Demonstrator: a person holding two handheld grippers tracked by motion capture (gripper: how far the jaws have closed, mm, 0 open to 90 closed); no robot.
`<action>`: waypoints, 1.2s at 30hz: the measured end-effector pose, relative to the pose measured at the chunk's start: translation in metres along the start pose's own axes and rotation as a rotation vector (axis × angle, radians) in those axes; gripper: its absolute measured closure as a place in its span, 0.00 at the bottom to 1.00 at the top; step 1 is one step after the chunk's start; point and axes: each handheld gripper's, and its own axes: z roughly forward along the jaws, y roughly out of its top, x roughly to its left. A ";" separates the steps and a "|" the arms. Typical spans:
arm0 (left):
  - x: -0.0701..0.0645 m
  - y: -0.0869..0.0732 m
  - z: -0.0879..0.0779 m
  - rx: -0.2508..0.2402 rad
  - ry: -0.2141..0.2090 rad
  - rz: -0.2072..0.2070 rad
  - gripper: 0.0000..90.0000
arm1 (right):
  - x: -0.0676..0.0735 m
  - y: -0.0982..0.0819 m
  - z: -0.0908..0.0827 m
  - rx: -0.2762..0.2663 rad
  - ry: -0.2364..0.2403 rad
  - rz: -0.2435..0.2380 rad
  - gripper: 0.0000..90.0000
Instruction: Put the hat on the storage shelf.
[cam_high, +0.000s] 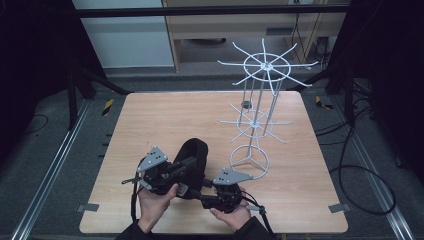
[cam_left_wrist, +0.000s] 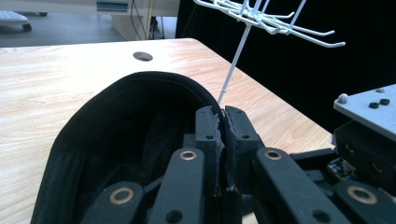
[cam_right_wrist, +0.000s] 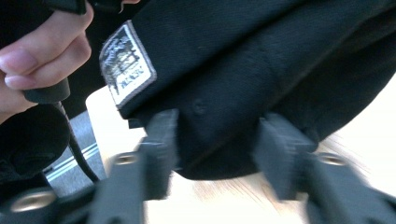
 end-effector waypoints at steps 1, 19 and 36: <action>-0.002 0.000 -0.001 -0.007 -0.008 0.005 0.94 | 0.001 0.000 0.000 0.002 -0.010 -0.011 0.89; 0.004 -0.007 -0.021 -0.052 0.024 0.028 0.95 | 0.004 0.025 -0.026 0.111 -0.178 -0.192 1.00; 0.030 -0.039 -0.032 0.019 0.090 0.029 0.71 | 0.012 0.020 0.003 0.251 -0.202 -0.271 1.00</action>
